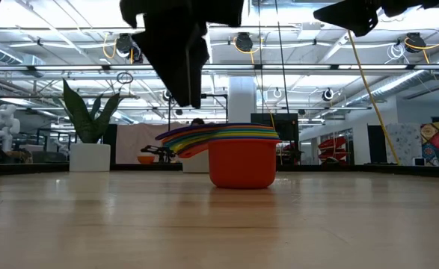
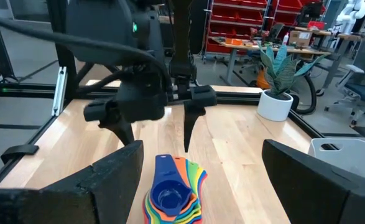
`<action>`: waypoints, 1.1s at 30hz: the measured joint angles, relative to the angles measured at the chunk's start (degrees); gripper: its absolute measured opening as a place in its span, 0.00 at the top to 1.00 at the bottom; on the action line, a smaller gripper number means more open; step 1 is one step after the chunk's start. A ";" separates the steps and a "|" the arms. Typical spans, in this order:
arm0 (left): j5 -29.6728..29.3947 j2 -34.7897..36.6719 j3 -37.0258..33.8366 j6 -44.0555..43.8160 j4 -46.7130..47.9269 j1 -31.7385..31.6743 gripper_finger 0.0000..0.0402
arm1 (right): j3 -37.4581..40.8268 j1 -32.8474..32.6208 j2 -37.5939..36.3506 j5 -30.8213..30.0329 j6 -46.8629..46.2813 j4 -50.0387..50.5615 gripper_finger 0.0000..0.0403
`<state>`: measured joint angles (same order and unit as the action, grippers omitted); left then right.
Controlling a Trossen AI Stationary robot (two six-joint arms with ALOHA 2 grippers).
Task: Nest measuring cups in basket
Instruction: Put the nested measuring cups into the gray bin
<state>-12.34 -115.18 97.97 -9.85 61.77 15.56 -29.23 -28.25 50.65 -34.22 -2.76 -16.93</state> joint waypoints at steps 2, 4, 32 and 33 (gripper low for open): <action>-0.01 -0.01 -1.28 -0.53 -0.61 -0.18 0.01 | 0.00 0.00 0.00 0.00 0.00 0.13 0.20; -0.46 -0.07 -1.82 -0.54 -0.85 -0.28 0.01 | 0.00 0.01 0.00 0.00 0.00 0.15 0.20; -3.80 -0.02 -7.49 8.57 -8.98 -3.95 0.00 | 0.00 1.60 -0.02 0.02 -0.42 0.19 0.20; -3.91 -0.02 -7.49 8.82 -8.96 -4.23 0.00 | 0.00 1.61 -0.02 0.07 -0.56 0.18 0.20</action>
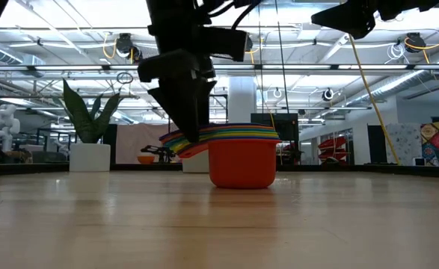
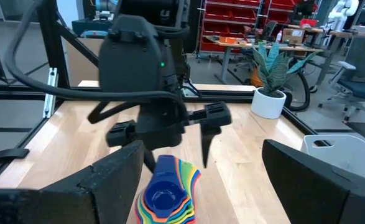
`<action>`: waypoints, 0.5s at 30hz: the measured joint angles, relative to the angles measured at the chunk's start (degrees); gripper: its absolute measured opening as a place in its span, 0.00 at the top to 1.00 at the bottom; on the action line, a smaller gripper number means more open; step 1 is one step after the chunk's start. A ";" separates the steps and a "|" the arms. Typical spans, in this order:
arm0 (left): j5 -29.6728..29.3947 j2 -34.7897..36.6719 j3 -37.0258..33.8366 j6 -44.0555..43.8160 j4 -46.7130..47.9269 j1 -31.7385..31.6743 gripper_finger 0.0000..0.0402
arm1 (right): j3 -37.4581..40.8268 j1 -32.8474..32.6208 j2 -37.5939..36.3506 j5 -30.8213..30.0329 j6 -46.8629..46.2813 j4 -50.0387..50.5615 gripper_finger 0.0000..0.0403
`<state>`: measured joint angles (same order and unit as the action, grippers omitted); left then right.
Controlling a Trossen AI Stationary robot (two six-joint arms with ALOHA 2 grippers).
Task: Nest measuring cups in basket
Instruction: Put the nested measuring cups into the gray bin
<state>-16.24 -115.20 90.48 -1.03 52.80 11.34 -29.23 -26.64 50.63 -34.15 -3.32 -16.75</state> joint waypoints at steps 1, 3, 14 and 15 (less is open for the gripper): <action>-0.21 0.00 0.00 0.50 0.04 -0.35 0.00 | 0.00 -0.02 0.00 0.11 -0.19 0.02 0.20; -0.33 0.00 0.00 1.27 0.06 -0.98 0.00 | 0.00 -0.02 0.00 0.65 -0.56 0.02 0.20; -0.29 0.00 0.02 4.00 0.54 -1.93 0.01 | 0.00 -0.02 0.00 1.44 -1.61 0.91 0.20; -0.27 0.00 0.04 4.20 0.58 -1.91 0.01 | 0.00 -0.02 0.00 1.44 -1.61 0.90 0.20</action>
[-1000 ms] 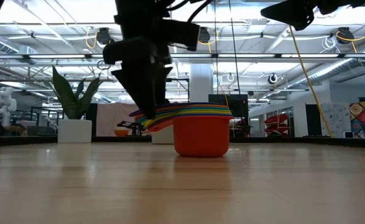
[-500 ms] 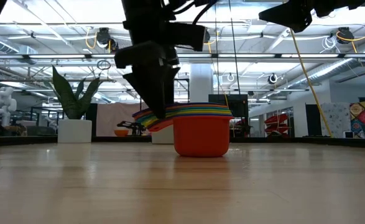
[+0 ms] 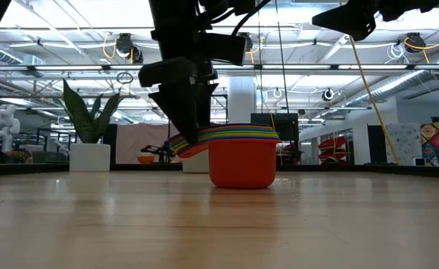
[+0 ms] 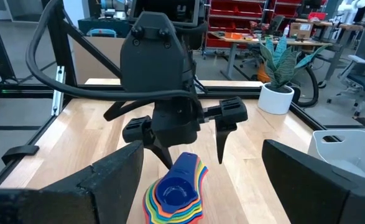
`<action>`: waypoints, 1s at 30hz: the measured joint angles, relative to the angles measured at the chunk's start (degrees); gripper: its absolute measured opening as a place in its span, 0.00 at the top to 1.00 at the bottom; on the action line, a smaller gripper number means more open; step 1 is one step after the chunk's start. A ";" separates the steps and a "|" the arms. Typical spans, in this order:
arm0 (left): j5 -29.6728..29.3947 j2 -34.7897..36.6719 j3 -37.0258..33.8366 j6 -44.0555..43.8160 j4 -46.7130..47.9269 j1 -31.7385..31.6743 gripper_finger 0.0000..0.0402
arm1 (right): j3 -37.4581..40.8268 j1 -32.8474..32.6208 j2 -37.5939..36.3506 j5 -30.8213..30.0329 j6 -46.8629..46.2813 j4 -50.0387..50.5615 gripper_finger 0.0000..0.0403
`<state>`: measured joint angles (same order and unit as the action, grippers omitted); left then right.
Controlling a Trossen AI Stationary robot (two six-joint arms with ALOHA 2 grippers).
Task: Nest measuring cups in basket
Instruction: Put the nested measuring cups into the gray bin
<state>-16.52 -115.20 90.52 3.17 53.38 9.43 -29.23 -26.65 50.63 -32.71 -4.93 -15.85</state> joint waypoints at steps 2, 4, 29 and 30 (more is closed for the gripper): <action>0.00 0.00 0.00 0.18 0.09 -0.12 0.01 | 0.00 0.00 0.00 0.00 -0.27 0.01 0.20; 0.54 0.00 0.00 0.49 0.10 -0.24 0.01 | 0.00 -0.01 0.00 0.00 -0.44 0.01 0.20; 1.64 0.04 -5.35 4.36 -0.77 -1.11 0.01 | 0.00 -0.07 0.00 0.00 -1.47 -0.03 0.20; 1.65 0.04 -5.35 4.45 -0.76 -1.11 0.01 | 0.00 -0.07 0.00 0.00 -1.49 -0.03 0.20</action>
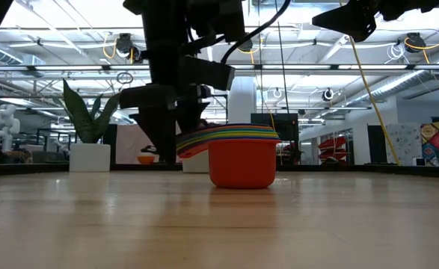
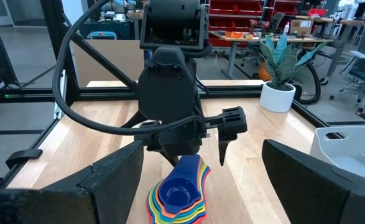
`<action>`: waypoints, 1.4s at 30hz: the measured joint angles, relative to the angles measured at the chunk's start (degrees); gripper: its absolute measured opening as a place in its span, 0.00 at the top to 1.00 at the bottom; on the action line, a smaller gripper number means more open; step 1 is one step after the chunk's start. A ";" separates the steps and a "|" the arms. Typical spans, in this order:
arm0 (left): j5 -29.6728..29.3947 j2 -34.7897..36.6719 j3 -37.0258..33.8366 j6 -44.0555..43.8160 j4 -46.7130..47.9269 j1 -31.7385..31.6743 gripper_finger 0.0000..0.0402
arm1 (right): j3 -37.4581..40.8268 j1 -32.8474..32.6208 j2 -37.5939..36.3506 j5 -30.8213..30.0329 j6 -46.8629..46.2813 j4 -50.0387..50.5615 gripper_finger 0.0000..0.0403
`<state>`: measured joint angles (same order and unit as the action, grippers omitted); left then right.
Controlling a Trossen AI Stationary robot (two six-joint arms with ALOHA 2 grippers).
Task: Nest measuring cups in basket
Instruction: Put the nested measuring cups into the gray bin
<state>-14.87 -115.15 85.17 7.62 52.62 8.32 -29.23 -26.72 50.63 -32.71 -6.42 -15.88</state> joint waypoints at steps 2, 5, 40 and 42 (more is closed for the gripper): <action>0.11 0.00 0.00 0.45 0.05 0.00 0.04 | 0.00 0.00 0.00 0.00 0.00 0.00 0.20; 1.72 0.00 0.14 1.41 0.44 0.00 0.11 | 0.00 0.00 0.00 0.00 0.00 0.00 0.20; 6.00 -0.02 3.04 2.72 0.44 -0.09 0.63 | 0.00 0.00 0.00 0.00 -1.92 1.60 0.20; 5.98 -0.02 3.04 2.70 0.44 -0.09 0.66 | 0.00 0.00 0.00 0.00 -1.92 1.60 0.20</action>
<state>-8.88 -115.18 88.20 10.33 53.06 8.23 -29.23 -26.72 50.63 -32.71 -8.34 -14.28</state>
